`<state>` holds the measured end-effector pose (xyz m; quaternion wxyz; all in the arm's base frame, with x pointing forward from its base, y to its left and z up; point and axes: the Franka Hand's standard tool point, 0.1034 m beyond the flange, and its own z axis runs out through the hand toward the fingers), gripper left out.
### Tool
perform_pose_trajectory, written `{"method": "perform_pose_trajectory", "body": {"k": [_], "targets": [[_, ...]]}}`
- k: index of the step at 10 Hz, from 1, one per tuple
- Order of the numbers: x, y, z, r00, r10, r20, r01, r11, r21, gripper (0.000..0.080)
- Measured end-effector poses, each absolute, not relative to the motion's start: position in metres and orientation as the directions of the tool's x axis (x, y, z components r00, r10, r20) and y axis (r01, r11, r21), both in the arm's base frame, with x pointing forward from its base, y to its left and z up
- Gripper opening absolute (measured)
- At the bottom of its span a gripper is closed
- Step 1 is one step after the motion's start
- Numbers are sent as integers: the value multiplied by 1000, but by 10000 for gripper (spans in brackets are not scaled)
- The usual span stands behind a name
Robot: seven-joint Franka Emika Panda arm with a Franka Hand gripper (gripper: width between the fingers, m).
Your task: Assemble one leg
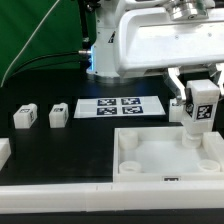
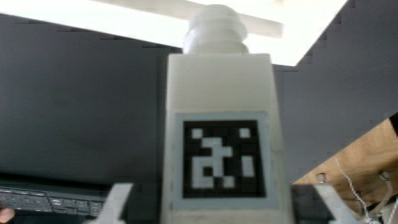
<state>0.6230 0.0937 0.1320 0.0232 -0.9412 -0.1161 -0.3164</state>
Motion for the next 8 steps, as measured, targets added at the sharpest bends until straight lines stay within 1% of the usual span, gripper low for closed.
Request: {"method": "perform_pose_trajectory", "body": {"k": [3, 8], "targets": [[618, 103, 118, 780, 205, 592, 241, -970, 18, 292], [620, 115, 97, 788, 212, 578, 254, -967, 7, 292]]}}
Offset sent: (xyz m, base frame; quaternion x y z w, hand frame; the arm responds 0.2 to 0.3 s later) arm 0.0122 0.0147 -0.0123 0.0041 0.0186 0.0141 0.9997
